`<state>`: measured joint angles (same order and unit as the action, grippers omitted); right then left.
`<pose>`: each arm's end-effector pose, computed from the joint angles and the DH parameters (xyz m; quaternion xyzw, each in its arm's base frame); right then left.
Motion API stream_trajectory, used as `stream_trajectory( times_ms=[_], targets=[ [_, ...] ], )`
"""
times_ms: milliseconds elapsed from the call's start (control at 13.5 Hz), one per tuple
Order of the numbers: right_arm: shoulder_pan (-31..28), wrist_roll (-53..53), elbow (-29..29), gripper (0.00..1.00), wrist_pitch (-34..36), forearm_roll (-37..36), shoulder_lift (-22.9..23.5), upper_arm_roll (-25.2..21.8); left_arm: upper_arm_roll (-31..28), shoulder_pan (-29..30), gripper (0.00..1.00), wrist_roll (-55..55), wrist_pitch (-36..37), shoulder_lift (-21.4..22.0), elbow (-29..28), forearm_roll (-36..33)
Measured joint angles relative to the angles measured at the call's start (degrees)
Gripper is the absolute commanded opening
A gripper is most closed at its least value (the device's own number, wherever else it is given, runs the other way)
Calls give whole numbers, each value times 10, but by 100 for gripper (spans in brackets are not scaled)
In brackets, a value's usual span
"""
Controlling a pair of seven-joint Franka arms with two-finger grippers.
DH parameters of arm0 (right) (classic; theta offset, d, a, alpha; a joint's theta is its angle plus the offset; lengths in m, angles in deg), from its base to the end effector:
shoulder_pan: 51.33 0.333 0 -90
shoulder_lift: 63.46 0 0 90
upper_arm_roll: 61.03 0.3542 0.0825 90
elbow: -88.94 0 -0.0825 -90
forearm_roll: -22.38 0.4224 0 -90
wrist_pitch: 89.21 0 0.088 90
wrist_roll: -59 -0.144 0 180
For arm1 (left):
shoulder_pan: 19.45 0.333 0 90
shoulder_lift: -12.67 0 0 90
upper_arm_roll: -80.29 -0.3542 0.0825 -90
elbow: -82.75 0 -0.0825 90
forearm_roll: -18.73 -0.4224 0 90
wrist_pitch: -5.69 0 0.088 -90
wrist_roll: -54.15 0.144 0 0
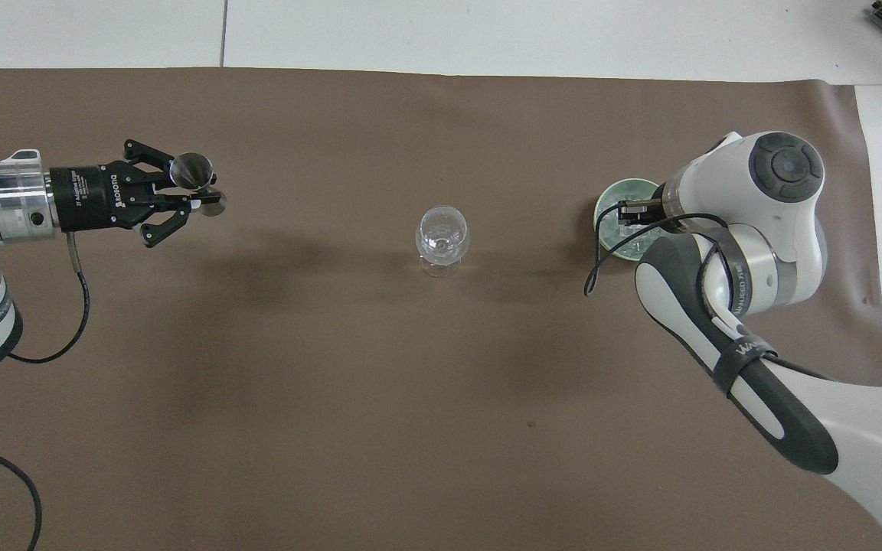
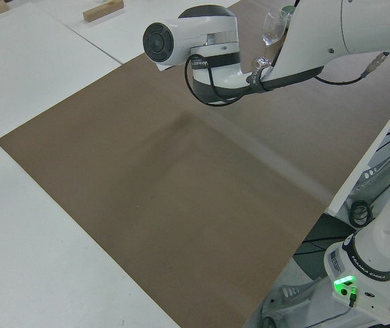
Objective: Pour wine and add ice with both arms
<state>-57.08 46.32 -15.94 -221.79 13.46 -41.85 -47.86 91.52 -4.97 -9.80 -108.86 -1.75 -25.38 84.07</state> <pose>0.6952 0.0734 0.3194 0.9980 -0.0068 0.0617 0.0082 0.6689 -0.0410 0.3965 0.5464 0.6727 -0.3033 0.3962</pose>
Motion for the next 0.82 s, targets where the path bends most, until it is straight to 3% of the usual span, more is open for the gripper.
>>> stream_trajectory(
  times_ms=[446, 817],
  targets=[
    [0, 0, 3, 41, 0, 0, 1, 0, -58, 1, 0, -5, 46, -2, -22, 15],
    [0, 0, 3, 38, 0, 0, 1, 0, -108, 9, 0, 11, 97, -30, -27, 37]
  ],
)
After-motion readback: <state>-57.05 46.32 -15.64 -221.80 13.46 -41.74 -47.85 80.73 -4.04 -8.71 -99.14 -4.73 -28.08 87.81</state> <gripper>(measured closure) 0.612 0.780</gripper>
